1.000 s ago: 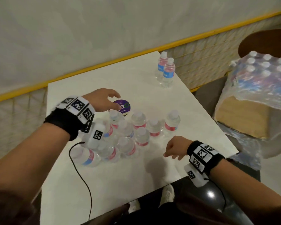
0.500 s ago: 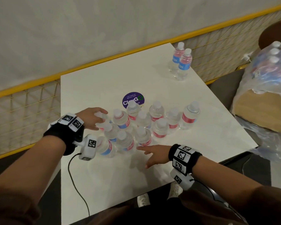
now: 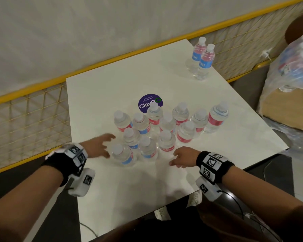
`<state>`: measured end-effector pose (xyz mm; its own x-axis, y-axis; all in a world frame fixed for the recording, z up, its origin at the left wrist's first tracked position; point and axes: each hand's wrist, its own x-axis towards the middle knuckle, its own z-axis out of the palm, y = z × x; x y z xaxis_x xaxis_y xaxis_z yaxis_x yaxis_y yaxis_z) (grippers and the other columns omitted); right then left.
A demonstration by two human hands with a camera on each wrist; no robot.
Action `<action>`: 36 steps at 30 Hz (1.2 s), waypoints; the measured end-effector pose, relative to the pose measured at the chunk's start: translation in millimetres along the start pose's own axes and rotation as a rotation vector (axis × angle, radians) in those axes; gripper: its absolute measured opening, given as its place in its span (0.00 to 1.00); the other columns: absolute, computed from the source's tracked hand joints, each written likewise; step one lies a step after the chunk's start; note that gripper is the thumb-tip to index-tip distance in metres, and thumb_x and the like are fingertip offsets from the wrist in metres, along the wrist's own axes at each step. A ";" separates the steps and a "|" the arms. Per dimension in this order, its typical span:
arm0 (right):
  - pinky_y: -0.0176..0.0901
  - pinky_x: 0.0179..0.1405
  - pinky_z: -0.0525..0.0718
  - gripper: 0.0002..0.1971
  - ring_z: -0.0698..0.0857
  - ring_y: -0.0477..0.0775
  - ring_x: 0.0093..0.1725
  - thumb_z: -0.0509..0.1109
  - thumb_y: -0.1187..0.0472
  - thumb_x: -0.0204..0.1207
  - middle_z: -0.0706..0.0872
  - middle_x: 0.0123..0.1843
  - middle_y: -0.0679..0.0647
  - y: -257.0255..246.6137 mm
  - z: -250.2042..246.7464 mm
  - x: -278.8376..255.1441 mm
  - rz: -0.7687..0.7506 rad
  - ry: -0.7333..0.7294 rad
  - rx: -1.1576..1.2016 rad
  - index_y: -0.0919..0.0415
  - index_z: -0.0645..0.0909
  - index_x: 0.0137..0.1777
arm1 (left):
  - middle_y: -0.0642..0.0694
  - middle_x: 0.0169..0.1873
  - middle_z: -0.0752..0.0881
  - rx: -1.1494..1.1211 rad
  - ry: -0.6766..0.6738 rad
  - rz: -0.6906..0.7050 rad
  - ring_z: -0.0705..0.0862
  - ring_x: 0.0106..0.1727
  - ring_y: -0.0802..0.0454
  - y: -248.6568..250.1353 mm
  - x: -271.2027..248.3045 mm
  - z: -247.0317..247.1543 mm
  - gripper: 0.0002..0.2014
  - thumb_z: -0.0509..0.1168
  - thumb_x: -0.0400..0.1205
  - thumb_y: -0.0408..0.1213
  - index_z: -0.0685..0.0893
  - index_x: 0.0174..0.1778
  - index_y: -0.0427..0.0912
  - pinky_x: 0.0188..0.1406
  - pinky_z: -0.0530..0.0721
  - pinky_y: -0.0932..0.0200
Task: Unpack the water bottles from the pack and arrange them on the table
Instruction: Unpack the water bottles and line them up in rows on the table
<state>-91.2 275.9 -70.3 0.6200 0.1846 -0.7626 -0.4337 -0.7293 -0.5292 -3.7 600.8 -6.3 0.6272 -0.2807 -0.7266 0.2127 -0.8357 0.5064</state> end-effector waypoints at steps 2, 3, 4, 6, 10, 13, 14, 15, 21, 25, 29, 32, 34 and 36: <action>0.46 0.57 0.87 0.44 0.88 0.54 0.51 0.73 0.44 0.71 0.88 0.54 0.61 2.2 4.1 6.5 0.024 0.025 0.087 0.67 0.58 0.79 | 0.54 0.72 0.70 0.202 -0.142 0.092 0.73 0.70 0.54 -4.0 0.6 20.9 0.51 0.82 0.60 0.39 0.60 0.75 0.54 0.70 0.72 0.59; 0.45 0.55 0.87 0.46 0.88 0.52 0.50 0.74 0.43 0.70 0.88 0.54 0.60 0.6 7.3 8.6 0.019 0.030 0.125 0.66 0.55 0.80 | 0.60 0.69 0.71 0.167 -0.156 0.158 0.73 0.68 0.60 -1.4 1.6 30.4 0.51 0.84 0.60 0.39 0.60 0.74 0.56 0.70 0.71 0.65; 0.45 0.54 0.88 0.48 0.89 0.51 0.49 0.74 0.41 0.68 0.88 0.54 0.59 -2.3 11.0 9.9 0.005 0.037 0.154 0.64 0.55 0.80 | 0.63 0.66 0.74 0.097 -0.137 0.231 0.75 0.66 0.64 1.2 4.2 38.5 0.48 0.83 0.61 0.37 0.62 0.72 0.57 0.69 0.73 0.66; 0.48 0.53 0.89 0.47 0.89 0.52 0.48 0.74 0.37 0.65 0.88 0.52 0.59 -7.0 18.6 16.4 -0.034 0.079 0.175 0.60 0.60 0.78 | 0.61 0.64 0.79 -0.037 -0.068 0.345 0.79 0.63 0.64 4.0 13.0 47.3 0.44 0.84 0.60 0.36 0.69 0.69 0.57 0.67 0.78 0.61; 0.57 0.51 0.89 0.43 0.89 0.55 0.41 0.73 0.30 0.57 0.89 0.45 0.56 -21.7 28.9 27.5 -0.104 0.160 0.208 0.57 0.73 0.66 | 0.60 0.65 0.80 -0.133 -0.033 0.390 0.79 0.66 0.62 -1.2 24.7 52.3 0.45 0.82 0.60 0.47 0.69 0.73 0.54 0.68 0.77 0.60; 0.54 0.51 0.88 0.28 0.84 0.56 0.42 0.75 0.44 0.68 0.83 0.39 0.49 -35.5 34.6 29.0 -0.151 0.178 0.231 0.53 0.71 0.64 | 0.56 0.64 0.83 -0.165 0.068 0.349 0.80 0.67 0.55 -15.9 36.1 51.7 0.43 0.81 0.58 0.54 0.73 0.70 0.56 0.72 0.76 0.45; 0.53 0.52 0.87 0.28 0.84 0.55 0.44 0.76 0.46 0.69 0.80 0.38 0.47 -39.5 35.9 29.6 -0.162 0.192 0.237 0.53 0.70 0.65 | 0.55 0.61 0.84 -0.168 0.103 0.334 0.82 0.65 0.54 -17.8 38.0 49.5 0.40 0.81 0.58 0.55 0.76 0.67 0.56 0.70 0.77 0.44; 0.53 0.55 0.86 0.34 0.84 0.55 0.49 0.77 0.45 0.67 0.79 0.40 0.47 -43.5 37.4 32.6 -0.146 0.206 0.244 0.57 0.69 0.68 | 0.54 0.59 0.86 -0.172 0.135 0.334 0.83 0.63 0.54 -18.8 40.7 46.9 0.37 0.80 0.58 0.54 0.78 0.64 0.55 0.69 0.78 0.44; 0.55 0.62 0.83 0.49 0.83 0.59 0.61 0.75 0.35 0.62 0.81 0.64 0.59 -53.8 45.2 54.3 -0.063 0.254 0.261 0.64 0.61 0.75 | 0.48 0.65 0.82 -0.417 0.323 0.266 0.81 0.65 0.51 -20.0 47.7 43.2 0.38 0.80 0.66 0.41 0.73 0.72 0.43 0.67 0.78 0.51; 0.56 0.61 0.84 0.43 0.85 0.59 0.57 0.77 0.39 0.62 0.85 0.55 0.59 -44.8 42.6 55.1 -0.008 0.301 0.441 0.65 0.67 0.70 | 0.42 0.70 0.74 -0.457 0.485 0.152 0.76 0.68 0.42 -26.0 47.6 68.4 0.48 0.82 0.61 0.34 0.64 0.75 0.38 0.63 0.75 0.53; 0.56 0.59 0.85 0.47 0.87 0.58 0.51 0.79 0.47 0.64 0.85 0.51 0.61 -34.1 36.4 59.6 0.097 0.426 0.714 0.70 0.59 0.74 | 0.46 0.71 0.71 -0.359 0.565 0.204 0.72 0.73 0.45 -33.2 58.1 95.6 0.67 0.83 0.42 0.62 0.56 0.74 0.45 0.75 0.70 0.41; 0.57 0.59 0.85 0.54 0.88 0.57 0.49 0.79 0.50 0.65 0.84 0.52 0.60 -40.4 42.4 66.2 0.069 0.458 0.829 0.63 0.45 0.81 | 0.46 0.73 0.69 -0.421 0.646 0.224 0.70 0.76 0.47 -35.5 76.8 105.0 0.72 0.84 0.41 0.62 0.50 0.76 0.46 0.75 0.70 0.38; 0.55 0.59 0.85 0.57 0.89 0.55 0.48 0.77 0.52 0.68 0.83 0.57 0.62 -44.2 46.4 67.1 0.025 0.438 0.828 0.58 0.34 0.82 | 0.47 0.73 0.69 -0.484 0.672 0.253 0.71 0.75 0.50 -23.9 71.6 106.6 0.70 0.86 0.44 0.58 0.49 0.76 0.49 0.76 0.70 0.43; 0.55 0.59 0.85 0.59 0.89 0.55 0.48 0.77 0.50 0.69 0.86 0.54 0.63 -46.9 46.3 65.1 -0.006 0.421 0.761 0.58 0.31 0.81 | 0.48 0.73 0.69 -0.536 0.685 0.286 0.72 0.74 0.53 -16.5 66.5 106.5 0.68 0.85 0.47 0.55 0.48 0.76 0.50 0.74 0.70 0.51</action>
<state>-60.7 352.7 -112.4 0.7489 -0.1819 -0.6373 -0.6556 -0.0627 -0.7525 -45.4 545.6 -112.4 0.9804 0.0415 -0.1928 0.1932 -0.3982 0.8967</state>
